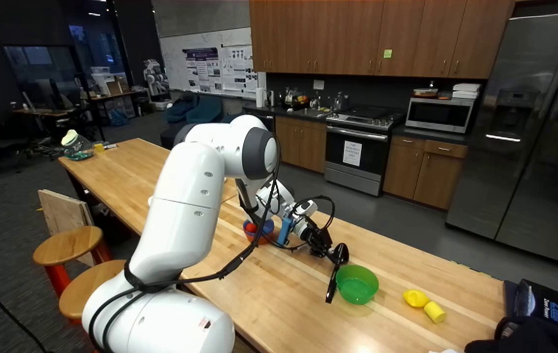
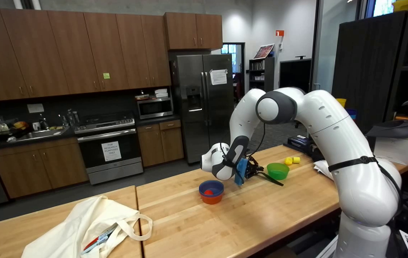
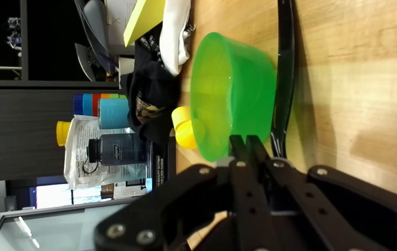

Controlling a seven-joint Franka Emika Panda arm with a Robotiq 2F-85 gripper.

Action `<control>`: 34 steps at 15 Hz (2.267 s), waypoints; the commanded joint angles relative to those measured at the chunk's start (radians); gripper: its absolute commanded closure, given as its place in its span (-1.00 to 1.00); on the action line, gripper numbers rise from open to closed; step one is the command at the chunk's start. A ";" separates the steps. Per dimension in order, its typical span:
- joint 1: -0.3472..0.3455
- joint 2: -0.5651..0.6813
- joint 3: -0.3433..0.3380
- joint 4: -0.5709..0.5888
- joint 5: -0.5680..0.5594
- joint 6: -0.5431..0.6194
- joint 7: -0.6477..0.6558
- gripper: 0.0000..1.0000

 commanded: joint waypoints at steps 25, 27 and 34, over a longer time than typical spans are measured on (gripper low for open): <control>0.020 0.007 0.006 0.003 -0.003 -0.010 0.002 -0.74; 0.018 0.010 0.006 0.003 0.000 -0.004 0.000 -0.49; 0.021 0.009 0.006 0.008 0.000 -0.018 0.000 -0.74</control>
